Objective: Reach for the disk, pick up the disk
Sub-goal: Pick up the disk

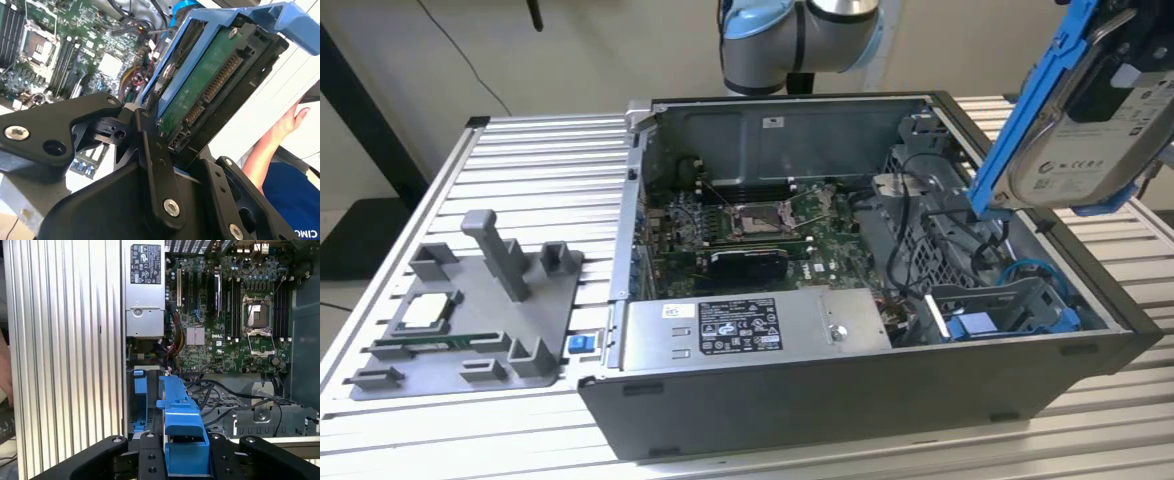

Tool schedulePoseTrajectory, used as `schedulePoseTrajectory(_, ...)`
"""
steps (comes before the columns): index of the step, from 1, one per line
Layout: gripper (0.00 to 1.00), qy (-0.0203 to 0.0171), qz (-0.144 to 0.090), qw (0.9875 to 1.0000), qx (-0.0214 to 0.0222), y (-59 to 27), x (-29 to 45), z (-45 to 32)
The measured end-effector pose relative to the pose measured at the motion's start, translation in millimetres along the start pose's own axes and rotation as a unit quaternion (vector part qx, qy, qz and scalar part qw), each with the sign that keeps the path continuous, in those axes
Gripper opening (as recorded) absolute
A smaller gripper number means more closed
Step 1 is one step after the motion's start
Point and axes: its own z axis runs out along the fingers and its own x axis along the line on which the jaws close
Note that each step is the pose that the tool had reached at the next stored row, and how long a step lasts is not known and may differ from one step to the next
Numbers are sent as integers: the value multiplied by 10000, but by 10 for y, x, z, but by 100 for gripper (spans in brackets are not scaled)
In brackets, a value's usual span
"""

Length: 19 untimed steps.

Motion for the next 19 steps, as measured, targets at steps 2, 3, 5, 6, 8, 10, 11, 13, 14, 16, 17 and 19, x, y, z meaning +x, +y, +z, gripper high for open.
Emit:
schedulePoseTrajectory(2, 0, 0, 0, 10000, 0, -2, 49, 19)
schedulePoseTrajectory(3, 0, -2, 0, 10000, 0, -3, 63, 38)
schedulePoseTrajectory(5, 0, 1, 0, 10000, 0, -2, 68, 72)
schedulePoseTrajectory(6, 0, 0, -1, 10000, 0, -1, 70, 91)
schedulePoseTrajectory(8, 0, 0, 0, 10000, 0, 0, 73, 127)
schedulePoseTrajectory(10, 0, -1, 0, 10000, 0, 0, 75, 164)
schedulePoseTrajectory(11, 0, 0, -1, 10000, 0, 0, 76, 181)
schedulePoseTrajectory(13, 0, 0, 0, 10000, 0, -1, 79, 218)
schedulePoseTrajectory(14, 0, 0, 0, 10000, 0, -1, 80, 236)
schedulePoseTrajectory(16, 0, -1, 0, 10000, 0, -2, 82, 273)
schedulePoseTrajectory(17, 0, 0, 0, 10000, 0, -2, 84, 291)
schedulePoseTrajectory(19, 0, 0, 0, 10000, 0, -2, 86, 328)
